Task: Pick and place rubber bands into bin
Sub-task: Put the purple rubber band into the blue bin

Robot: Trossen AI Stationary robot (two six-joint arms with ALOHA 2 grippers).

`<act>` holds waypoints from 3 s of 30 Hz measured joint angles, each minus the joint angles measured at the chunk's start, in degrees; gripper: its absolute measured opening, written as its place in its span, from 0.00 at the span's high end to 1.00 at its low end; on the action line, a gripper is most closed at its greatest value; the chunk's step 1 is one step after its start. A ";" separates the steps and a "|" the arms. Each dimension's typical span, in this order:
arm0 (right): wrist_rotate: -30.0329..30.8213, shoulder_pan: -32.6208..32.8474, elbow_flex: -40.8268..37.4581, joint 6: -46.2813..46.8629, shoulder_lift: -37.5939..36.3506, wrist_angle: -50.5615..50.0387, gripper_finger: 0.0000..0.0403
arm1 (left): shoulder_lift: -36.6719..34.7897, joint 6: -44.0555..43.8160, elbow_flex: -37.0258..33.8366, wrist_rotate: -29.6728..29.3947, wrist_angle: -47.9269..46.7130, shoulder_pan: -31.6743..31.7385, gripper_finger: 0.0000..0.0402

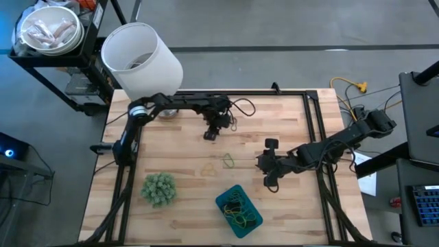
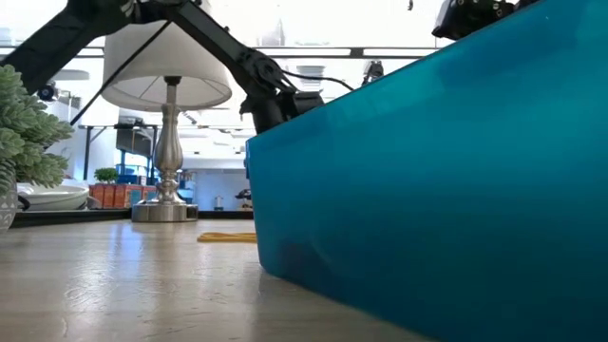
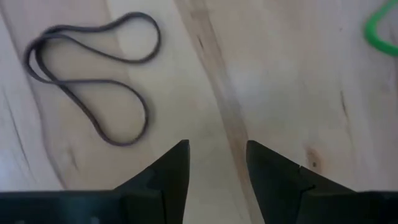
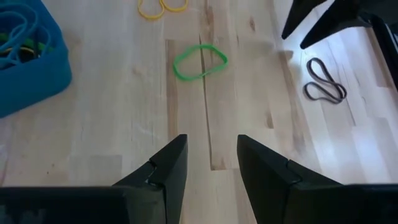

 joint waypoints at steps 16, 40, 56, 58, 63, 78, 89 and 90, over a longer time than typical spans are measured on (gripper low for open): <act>0.02 0.02 0.02 -1.33 -1.87 -0.18 0.67 | 0.32 -20.28 2.54 -0.42 7.75 -1.20 0.64; -0.07 0.07 -0.02 0.86 -2.34 -2.22 0.67 | -0.60 -38.34 3.70 -14.58 31.80 -9.75 0.64; -4.59 -10.45 -0.48 -16.32 -3.73 4.51 0.67 | -15.86 -32.64 -2.85 -22.43 5.04 -11.32 0.64; -12.26 -16.58 -1.18 -19.38 -3.73 7.62 0.67 | -20.65 -31.41 -7.30 -22.45 5.77 -12.53 0.64; -25.95 -31.79 -4.84 -26.43 -2.12 22.57 0.67 | -35.38 -30.08 -22.14 -23.05 14.02 -14.59 0.64; -46.42 -50.43 17.27 -28.67 25.46 12.29 0.67 | -70.27 -31.78 -53.90 -23.04 35.81 -15.47 0.64; -41.26 -51.33 36.53 -26.33 40.23 -4.07 0.68 | -76.45 -34.69 -58.86 -23.02 35.72 -15.50 0.64; -40.31 -51.34 37.46 -25.56 40.95 -4.31 0.68 | -76.55 -34.69 -59.09 -23.02 35.66 -15.50 0.64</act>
